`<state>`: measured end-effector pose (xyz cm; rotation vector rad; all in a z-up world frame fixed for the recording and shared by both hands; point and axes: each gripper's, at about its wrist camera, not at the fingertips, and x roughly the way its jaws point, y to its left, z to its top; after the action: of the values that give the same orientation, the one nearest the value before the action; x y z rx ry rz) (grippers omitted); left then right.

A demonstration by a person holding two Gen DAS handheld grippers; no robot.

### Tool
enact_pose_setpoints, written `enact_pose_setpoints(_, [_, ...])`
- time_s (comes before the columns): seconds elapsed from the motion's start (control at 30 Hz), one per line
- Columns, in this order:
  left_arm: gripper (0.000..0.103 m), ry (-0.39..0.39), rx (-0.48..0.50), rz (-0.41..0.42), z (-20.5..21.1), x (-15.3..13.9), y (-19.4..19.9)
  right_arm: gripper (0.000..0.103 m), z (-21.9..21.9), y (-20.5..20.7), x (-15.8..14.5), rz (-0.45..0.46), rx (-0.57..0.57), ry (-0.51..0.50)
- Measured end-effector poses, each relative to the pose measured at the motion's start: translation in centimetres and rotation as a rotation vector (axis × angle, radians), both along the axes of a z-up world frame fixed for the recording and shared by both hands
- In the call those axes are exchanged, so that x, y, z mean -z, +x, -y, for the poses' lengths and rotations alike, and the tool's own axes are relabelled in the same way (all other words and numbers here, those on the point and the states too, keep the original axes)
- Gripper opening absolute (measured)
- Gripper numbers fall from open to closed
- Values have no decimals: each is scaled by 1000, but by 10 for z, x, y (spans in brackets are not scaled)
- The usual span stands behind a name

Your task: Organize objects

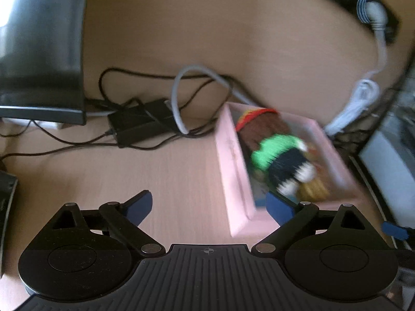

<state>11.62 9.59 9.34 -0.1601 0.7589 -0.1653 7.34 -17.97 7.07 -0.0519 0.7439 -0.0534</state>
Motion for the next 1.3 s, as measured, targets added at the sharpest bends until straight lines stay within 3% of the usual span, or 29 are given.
enact_pose_setpoints(0.1, [98,5,86,12,6,4,-42,95,9,-28,2,-65,74,54])
enact_pose_setpoints(0.23, [98,24,180,-64,19,31,-79,98,3,-72,15,-144,126,110])
enact_pose_setpoints(0.37, [98,28,170,-146,27,53,-105,102,-10,-101,28,-181,104,64])
enact_pose_setpoints(0.47, [98,43,139,-141,32,59,-122,103,-14,-109,33,-194,68,51])
enact_pose_setpoints(0.73, [98,155,-6,-38,62,72,-138,103,2,-104,45,-159,-51,77])
enact_pose_setpoints(0.87, [98,190,-44,44,74,80,-133,103,10,-93,51,-74,-115,64])
enact_pose_setpoints(1.07, [99,216,-119,49,81,82,-118,103,17,-72,54,-40,-156,72])
enact_pose_setpoints(1.3, [98,211,-100,76,80,85,-104,103,19,-55,61,46,-111,75])
